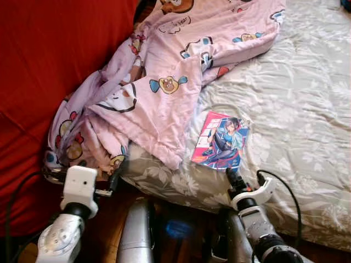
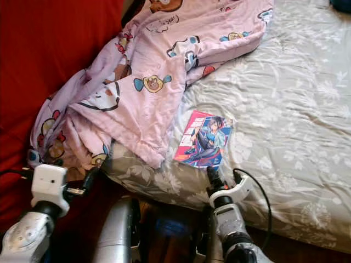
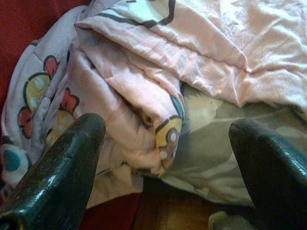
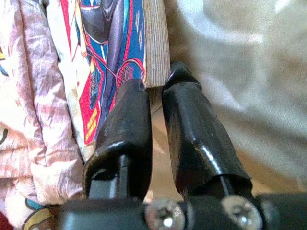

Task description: Clean up the room

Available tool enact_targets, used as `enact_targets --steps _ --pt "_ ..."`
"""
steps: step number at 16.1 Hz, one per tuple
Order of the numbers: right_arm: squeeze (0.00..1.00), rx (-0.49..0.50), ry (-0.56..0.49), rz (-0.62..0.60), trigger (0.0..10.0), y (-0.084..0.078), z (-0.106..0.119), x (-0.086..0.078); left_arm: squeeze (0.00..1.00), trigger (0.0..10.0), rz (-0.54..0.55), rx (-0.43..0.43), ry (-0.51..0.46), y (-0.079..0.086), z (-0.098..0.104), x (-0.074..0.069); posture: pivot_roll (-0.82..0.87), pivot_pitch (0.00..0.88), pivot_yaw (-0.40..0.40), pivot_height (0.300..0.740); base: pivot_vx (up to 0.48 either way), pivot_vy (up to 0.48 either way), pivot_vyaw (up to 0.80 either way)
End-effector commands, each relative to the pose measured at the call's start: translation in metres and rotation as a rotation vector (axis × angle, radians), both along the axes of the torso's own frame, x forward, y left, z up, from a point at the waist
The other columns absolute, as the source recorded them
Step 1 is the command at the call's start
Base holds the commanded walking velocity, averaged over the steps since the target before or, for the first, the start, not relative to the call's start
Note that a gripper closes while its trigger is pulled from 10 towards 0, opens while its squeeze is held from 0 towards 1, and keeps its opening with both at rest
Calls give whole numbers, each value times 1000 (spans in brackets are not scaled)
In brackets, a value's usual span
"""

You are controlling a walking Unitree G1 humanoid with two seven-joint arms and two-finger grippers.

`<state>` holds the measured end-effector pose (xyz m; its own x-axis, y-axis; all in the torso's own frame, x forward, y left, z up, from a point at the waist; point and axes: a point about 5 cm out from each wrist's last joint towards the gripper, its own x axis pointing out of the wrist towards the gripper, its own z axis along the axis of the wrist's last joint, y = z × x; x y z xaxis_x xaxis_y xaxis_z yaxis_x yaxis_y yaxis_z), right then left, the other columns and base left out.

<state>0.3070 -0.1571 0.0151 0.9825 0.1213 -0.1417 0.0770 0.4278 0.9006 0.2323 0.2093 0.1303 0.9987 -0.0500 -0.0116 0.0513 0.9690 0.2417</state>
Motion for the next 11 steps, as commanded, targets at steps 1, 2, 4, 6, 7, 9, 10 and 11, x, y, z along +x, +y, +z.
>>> enact_targets --steps 1,2,4,6,7,9,10,11 --pt "0 -9 13 -18 0 -5 -3 -2 0 10000 6 0 11 -1 -7 2 247 274 -25 593 0 0 0" --pt "0 -26 -2 -26 0 -8 2 2 0 10000 8 -12 -2 -3 -8 9 236 253 -35 593 0 0 0" --pt "0 -90 -25 -56 0 -19 11 8 0 10000 10 -28 -23 -9 -12 24 207 193 -59 593 0 0 0" --pt "0 -214 -27 -101 0 -34 16 10 0 10000 31 -49 -38 -13 -17 36 172 143 -78 593 0 0 0" --pt "0 -204 -26 -119 0 -39 18 11 0 10000 37 -53 -37 -15 -21 43 151 109 -87 593 0 0 0" --pt "0 -378 -11 -123 0 -54 19 8 0 10000 77 -97 2 -14 -41 48 88 39 -101 593 0 0 0" --pt "0 -453 -6 -87 7373 -53 17 5 0 10000 98 -110 22 -10 -51 46 53 9 -103 593 0 0 0" --pt "0 -591 -32 -56 10000 -56 17 -1 0 10000 143 -140 51 -2 -63 40 29 0 -103 593 0 0 0"
